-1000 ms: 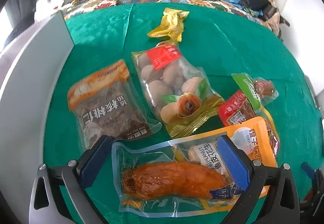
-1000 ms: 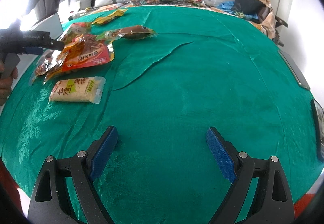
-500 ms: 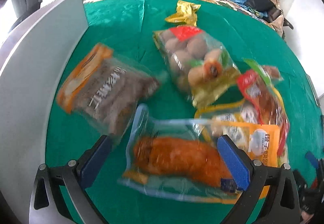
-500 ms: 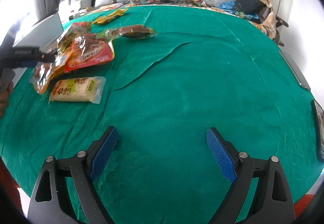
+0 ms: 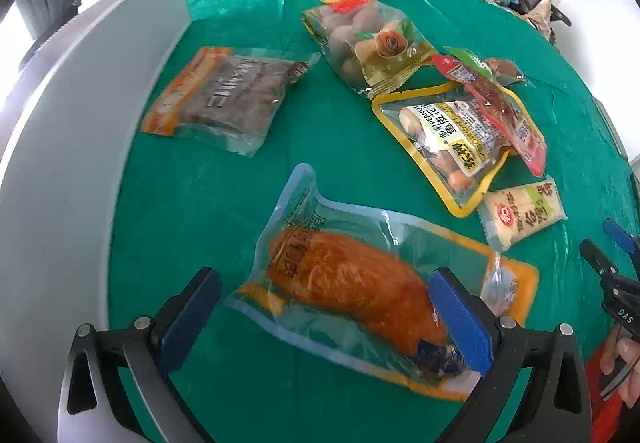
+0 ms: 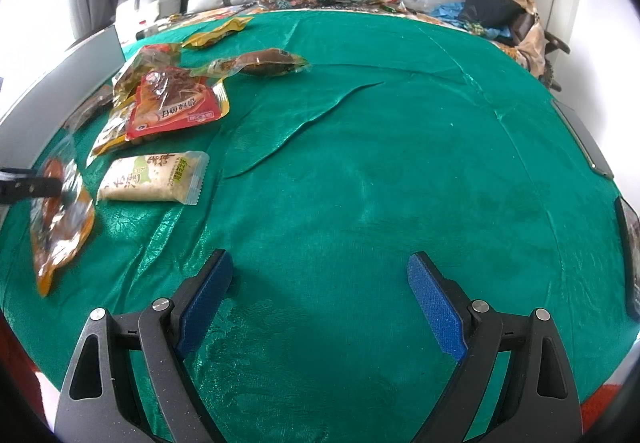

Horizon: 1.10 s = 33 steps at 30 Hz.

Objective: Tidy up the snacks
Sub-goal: 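Lower the left tool onto the vacuum-packed orange sausage pouch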

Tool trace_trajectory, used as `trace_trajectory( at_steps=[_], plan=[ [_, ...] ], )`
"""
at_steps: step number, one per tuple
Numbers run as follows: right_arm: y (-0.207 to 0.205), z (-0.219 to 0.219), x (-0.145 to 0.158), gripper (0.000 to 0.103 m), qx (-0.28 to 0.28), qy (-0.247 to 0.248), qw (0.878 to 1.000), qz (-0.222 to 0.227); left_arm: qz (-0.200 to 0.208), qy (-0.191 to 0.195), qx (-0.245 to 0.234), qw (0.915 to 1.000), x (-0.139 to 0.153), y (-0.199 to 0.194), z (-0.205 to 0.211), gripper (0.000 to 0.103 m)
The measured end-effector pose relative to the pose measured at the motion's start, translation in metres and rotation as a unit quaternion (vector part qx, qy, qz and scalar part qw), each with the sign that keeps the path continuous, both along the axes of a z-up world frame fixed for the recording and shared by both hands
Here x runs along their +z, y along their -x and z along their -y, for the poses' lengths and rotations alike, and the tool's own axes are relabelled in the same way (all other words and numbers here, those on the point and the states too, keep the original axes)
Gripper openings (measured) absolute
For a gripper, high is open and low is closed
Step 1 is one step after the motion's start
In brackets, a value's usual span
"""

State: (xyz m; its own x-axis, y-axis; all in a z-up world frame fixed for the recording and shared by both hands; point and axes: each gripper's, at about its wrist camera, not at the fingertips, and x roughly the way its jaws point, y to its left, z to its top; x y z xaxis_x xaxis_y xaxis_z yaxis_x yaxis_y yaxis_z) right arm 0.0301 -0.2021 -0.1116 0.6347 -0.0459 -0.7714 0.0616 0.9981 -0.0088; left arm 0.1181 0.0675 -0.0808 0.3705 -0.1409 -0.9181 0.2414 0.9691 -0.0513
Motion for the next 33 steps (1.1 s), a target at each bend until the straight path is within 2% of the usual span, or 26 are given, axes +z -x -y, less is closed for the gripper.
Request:
trace_trajectory(
  at_steps=[5, 6, 8, 10, 14, 15, 19, 21, 24, 27, 31, 32, 33],
  plan=[
    [0.0, 0.0, 0.0, 0.092, 0.001, 0.0, 1.0, 0.0, -0.031, 0.074, 0.063, 0.9948, 0.012, 0.028, -0.01, 0.103],
    [0.0, 0.0, 0.0, 0.092, 0.001, 0.0, 1.0, 0.0, -0.034, 0.088, 0.059, 0.9938, 0.015, 0.039, -0.01, 0.103],
    [0.0, 0.0, -0.001, 0.092, 0.001, 0.0, 1.0, 0.0, -0.045, 0.086, 0.045, 0.9943, 0.015, 0.051, -0.008, 0.103],
    [-0.001, 0.0, 0.0, 0.092, 0.001, 0.0, 1.0, 0.0, -0.063, 0.099, 0.036, 0.9924, 0.012, 0.063, -0.008, 0.103],
    [-0.002, -0.001, -0.001, 0.093, 0.001, 0.0, 1.0, -0.002, -0.098, 0.17, 0.04, 0.9798, 0.0, 0.064, 0.003, 0.103],
    [-0.002, -0.002, -0.002, 0.093, 0.0, 0.0, 1.0, -0.003, -0.1, 0.175, 0.041, 0.9786, -0.003, 0.06, 0.007, 0.103],
    [-0.003, -0.003, -0.002, 0.093, 0.002, 0.0, 1.0, -0.001, -0.062, 0.155, 0.037, 0.9852, -0.001, 0.028, 0.021, 0.103],
    [-0.003, -0.003, -0.002, 0.093, 0.005, 0.0, 1.0, 0.001, -0.06, 0.162, 0.035, 0.9843, -0.001, 0.005, 0.022, 0.103],
    [-0.002, -0.002, -0.002, 0.093, 0.005, 0.0, 1.0, 0.001, -0.06, 0.149, 0.027, 0.9866, -0.003, -0.028, 0.026, 0.103],
    [0.0, -0.001, -0.002, 0.093, 0.005, -0.001, 1.0, 0.0, -0.058, 0.107, 0.023, 0.9923, -0.005, -0.051, 0.036, 0.103],
    [0.0, 0.0, -0.001, 0.093, 0.006, 0.0, 1.0, -0.001, -0.038, 0.033, 0.009, 0.9987, -0.009, -0.049, 0.049, 0.102],
    [0.0, 0.0, -0.001, 0.093, 0.006, 0.0, 1.0, -0.001, -0.029, 0.023, 0.009, 0.9993, -0.009, -0.045, 0.051, 0.096],
    [0.0, 0.0, -0.001, 0.093, 0.006, 0.0, 1.0, -0.001, -0.011, 0.016, 0.011, 0.9998, -0.006, -0.038, 0.048, 0.081]
  ],
)
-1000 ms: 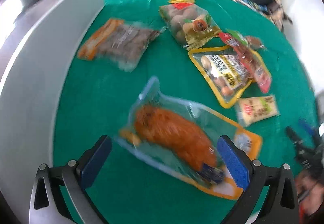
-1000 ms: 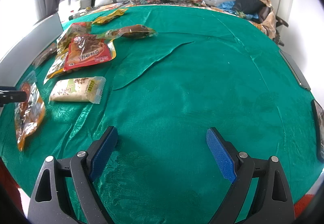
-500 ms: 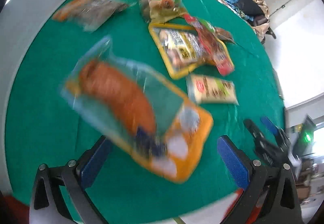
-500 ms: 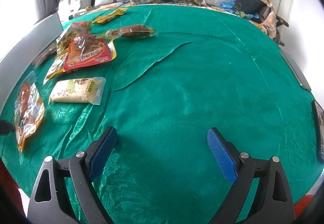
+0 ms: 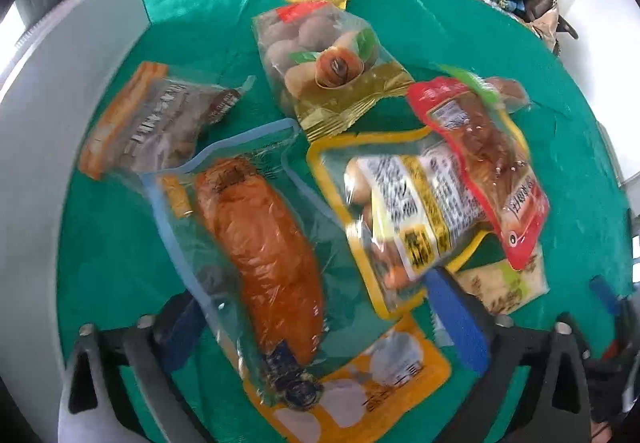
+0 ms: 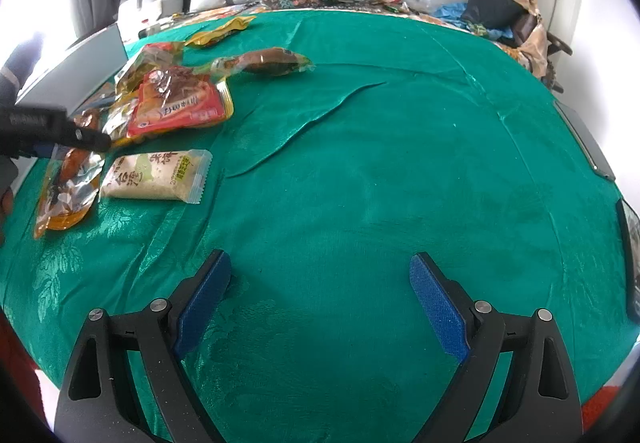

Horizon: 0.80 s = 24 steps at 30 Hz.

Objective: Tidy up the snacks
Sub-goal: 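Lower the left tool onto the vacuum-packed orange sausage pouch, then grasp the sausage pouch with the left tool while the right tool grasps the red snack pouch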

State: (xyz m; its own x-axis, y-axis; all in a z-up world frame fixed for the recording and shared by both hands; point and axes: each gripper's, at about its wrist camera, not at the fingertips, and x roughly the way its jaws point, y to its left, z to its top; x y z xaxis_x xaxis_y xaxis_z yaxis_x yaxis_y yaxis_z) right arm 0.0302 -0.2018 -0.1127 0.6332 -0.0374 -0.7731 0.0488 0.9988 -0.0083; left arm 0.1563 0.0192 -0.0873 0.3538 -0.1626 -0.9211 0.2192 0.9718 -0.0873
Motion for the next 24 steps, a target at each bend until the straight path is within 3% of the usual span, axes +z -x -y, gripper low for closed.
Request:
trace_trajectory(
  at_steps=[1, 2, 3, 5, 10, 15, 17, 19, 20, 24],
  plan=[
    [0.001, 0.0, 0.0, 0.093, 0.0, 0.0, 1.0, 0.0, 0.009, 0.0, 0.001, 1.0, 0.003, 0.005, -0.003, 0.071],
    [0.0, 0.0, 0.0, 0.093, 0.0, 0.0, 1.0, 0.0, 0.013, -0.002, 0.004, 0.9999, 0.005, 0.01, -0.009, 0.046],
    [0.0, 0.0, 0.0, 0.093, 0.001, 0.0, 1.0, 0.001, 0.016, 0.003, 0.005, 0.9999, 0.008, 0.015, -0.017, 0.035],
    [0.0, 0.0, 0.0, 0.093, 0.001, 0.0, 1.0, 0.002, 0.001, 0.039, 0.007, 0.9992, 0.009, 0.021, -0.037, 0.033],
    [-0.001, 0.0, 0.0, 0.093, 0.002, 0.0, 1.0, 0.004, 0.002, 0.027, -0.012, 0.9996, 0.01, 0.046, -0.063, 0.032],
    [-0.003, 0.001, 0.003, 0.092, 0.006, -0.011, 1.0, -0.016, 0.005, 0.059, 0.026, 0.9979, 0.006, 0.082, -0.089, 0.032],
    [0.002, 0.004, 0.011, 0.092, 0.019, -0.085, 0.996, -0.019, 0.012, 0.073, 0.037, 0.9966, 0.004, 0.094, -0.095, 0.032],
    [0.007, 0.001, 0.014, 0.089, 0.042, -0.191, 0.981, -0.018, 0.024, 0.073, 0.037, 0.9963, 0.002, 0.102, -0.094, 0.032],
    [0.005, -0.003, 0.018, 0.089, 0.048, -0.193, 0.98, -0.014, 0.029, 0.07, 0.033, 0.9966, 0.002, 0.105, -0.093, 0.032],
    [-0.039, -0.027, 0.043, 0.092, 0.089, -0.123, 0.988, -0.005, 0.035, 0.082, 0.032, 0.9955, 0.001, 0.106, -0.097, 0.032]
  ],
)
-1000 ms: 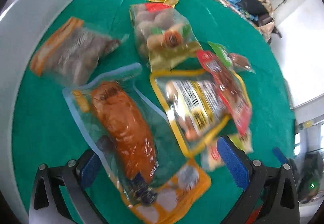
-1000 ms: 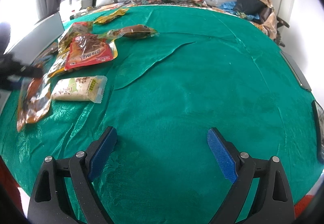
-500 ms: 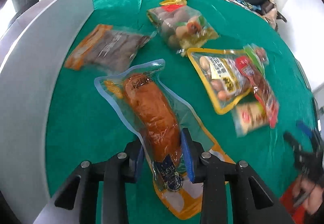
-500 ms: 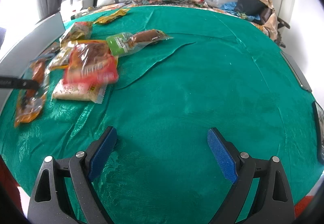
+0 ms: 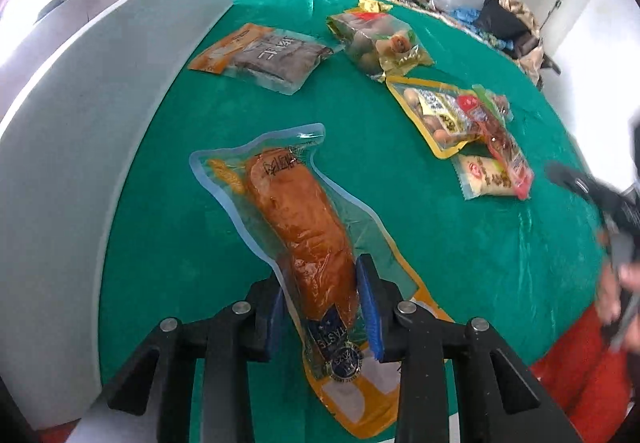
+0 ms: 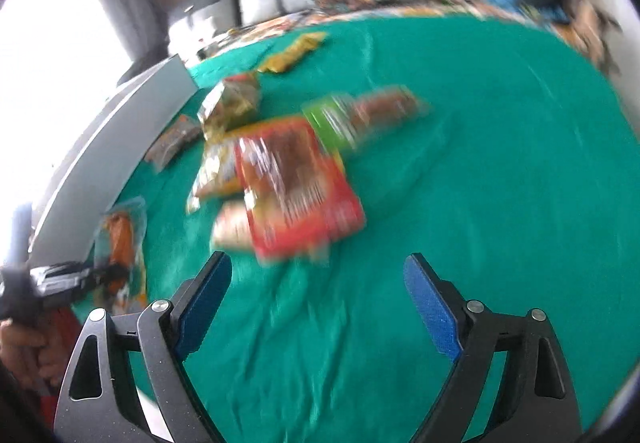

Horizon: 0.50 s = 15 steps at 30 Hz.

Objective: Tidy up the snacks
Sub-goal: 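Grasp the sausage pouch with the left tool while the right tool grasps the red snack pouch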

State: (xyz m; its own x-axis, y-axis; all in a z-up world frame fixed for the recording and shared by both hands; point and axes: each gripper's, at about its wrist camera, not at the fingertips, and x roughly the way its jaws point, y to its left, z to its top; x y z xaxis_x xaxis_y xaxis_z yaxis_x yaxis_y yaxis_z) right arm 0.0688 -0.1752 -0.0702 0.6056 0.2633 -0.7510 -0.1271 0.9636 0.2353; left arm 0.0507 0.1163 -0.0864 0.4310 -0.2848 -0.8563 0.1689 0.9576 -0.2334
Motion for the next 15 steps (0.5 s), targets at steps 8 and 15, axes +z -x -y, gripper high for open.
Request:
trace_trajectory(
  at_steps=[8, 15],
  plan=[
    [-0.106, -0.07, -0.029, 0.07, 0.137, 0.127, 0.975, -0.121, 0.003, 0.069, 0.013, 0.9975, -0.001, 0.008, -0.021, 0.031],
    [-0.084, -0.023, 0.017, 0.015, 0.059, 0.037, 0.991, -0.118, 0.001, 0.118, 0.014, 0.993, 0.001, 0.002, -0.026, 0.031]
  ],
)
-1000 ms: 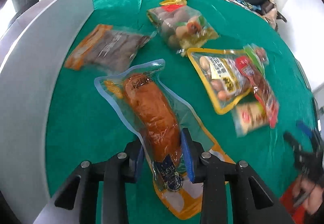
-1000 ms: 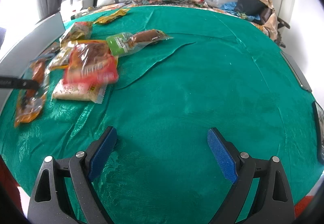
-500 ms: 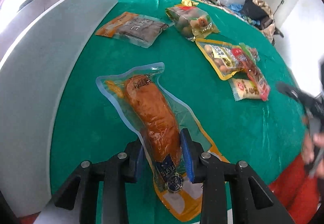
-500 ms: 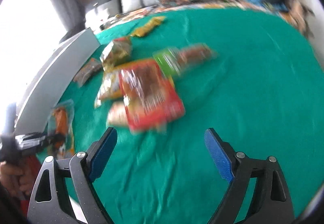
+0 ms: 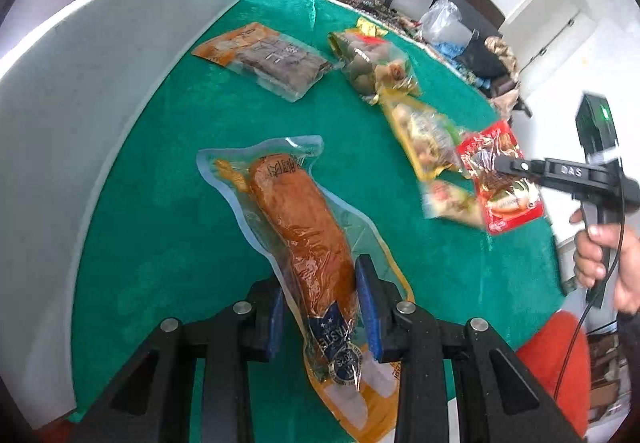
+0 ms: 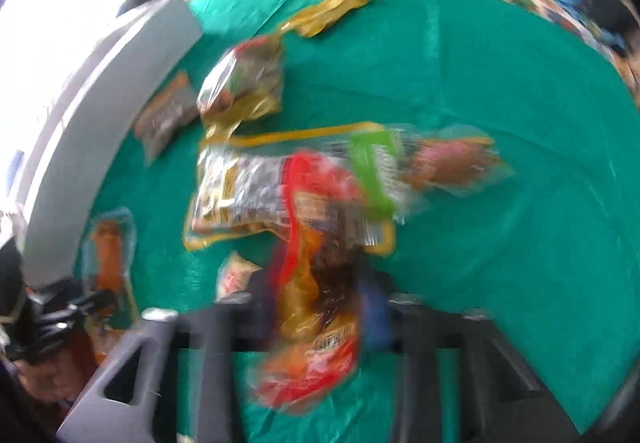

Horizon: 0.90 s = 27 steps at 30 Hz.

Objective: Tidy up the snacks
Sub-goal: 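Grasp the sausage pouch with the left tool while the right tool grasps the red snack pouch, then lift both held snacks and carry them over the white box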

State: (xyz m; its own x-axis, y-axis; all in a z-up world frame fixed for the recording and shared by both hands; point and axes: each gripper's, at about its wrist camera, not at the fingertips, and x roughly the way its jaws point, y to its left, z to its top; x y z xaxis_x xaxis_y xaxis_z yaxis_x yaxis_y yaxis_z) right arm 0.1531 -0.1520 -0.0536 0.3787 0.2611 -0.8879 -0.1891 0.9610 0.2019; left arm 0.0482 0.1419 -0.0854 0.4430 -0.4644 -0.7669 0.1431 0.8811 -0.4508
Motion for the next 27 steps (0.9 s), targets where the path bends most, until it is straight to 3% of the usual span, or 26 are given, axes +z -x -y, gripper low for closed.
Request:
trace_trajectory(
  at_steps=[2, 6, 11, 16, 21, 27],
  plan=[
    [0.008, 0.02, 0.012, 0.015, -0.034, -0.04, 0.999, 0.005, 0.007, 0.01, 0.0, 0.9999, 0.005, 0.0, 0.0, 0.031],
    [0.005, 0.027, 0.004, 0.015, -0.051, 0.002, 0.999, -0.011, 0.01, 0.016, 0.004, 0.9998, 0.007, 0.0, -0.001, 0.03],
    [0.005, 0.037, -0.002, 0.015, -0.066, -0.03, 0.997, -0.02, 0.015, 0.038, 0.014, 0.9991, 0.013, 0.004, -0.007, 0.029],
    [0.025, 0.048, 0.028, 0.015, -0.084, -0.059, 0.994, 0.026, 0.023, 0.058, 0.02, 0.9978, 0.019, 0.002, -0.009, 0.021],
    [0.033, 0.044, 0.044, 0.015, -0.069, -0.059, 0.995, 0.037, 0.004, 0.043, 0.026, 0.9987, 0.01, 0.0, -0.007, 0.019],
    [0.041, 0.038, 0.051, 0.015, -0.072, -0.12, 0.989, 0.037, 0.017, 0.097, 0.051, 0.9938, 0.025, 0.006, -0.022, 0.017]
  ],
)
